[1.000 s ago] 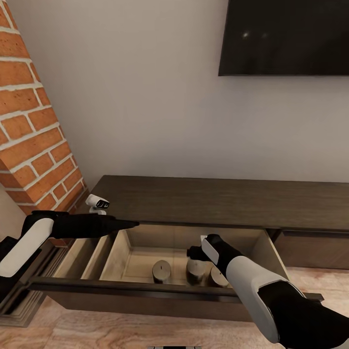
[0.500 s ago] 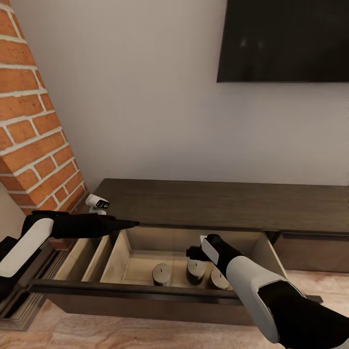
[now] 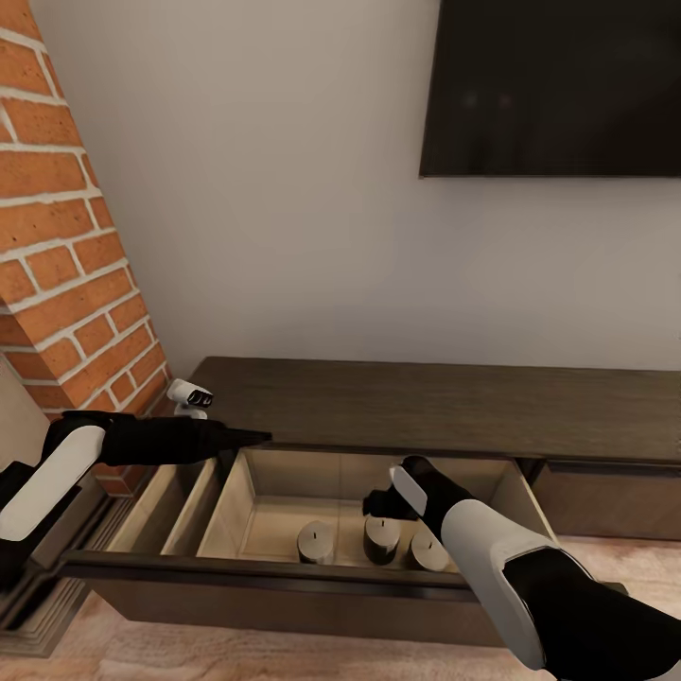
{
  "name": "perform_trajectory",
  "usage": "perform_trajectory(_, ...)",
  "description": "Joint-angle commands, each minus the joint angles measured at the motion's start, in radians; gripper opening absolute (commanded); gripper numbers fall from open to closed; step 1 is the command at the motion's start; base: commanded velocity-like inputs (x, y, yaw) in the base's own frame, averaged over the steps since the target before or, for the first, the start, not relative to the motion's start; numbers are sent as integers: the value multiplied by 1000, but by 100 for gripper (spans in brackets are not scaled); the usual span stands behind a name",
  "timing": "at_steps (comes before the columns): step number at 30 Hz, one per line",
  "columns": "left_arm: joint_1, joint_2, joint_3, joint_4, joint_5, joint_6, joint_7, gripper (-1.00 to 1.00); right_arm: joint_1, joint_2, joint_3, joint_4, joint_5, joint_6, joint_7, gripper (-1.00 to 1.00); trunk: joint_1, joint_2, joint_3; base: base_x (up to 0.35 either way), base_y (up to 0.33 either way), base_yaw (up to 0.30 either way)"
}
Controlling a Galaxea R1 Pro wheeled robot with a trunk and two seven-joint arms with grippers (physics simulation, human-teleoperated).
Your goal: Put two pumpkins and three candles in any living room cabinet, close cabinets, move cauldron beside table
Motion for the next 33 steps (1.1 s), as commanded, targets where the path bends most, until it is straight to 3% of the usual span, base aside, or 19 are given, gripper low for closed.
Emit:
perform_trajectory(1, -1, 1, -1, 0, 0, 3, -3, 100, 0, 0, 5, -1, -12, 7, -9, 100, -1, 0, 3, 0, 0, 0)
perform_trajectory(33, -1, 1, -1, 1, 9, 3, -25, 100, 0, 0, 4, -8, -20, 23, 38, 100, -15, 7, 127, -6, 0, 0)
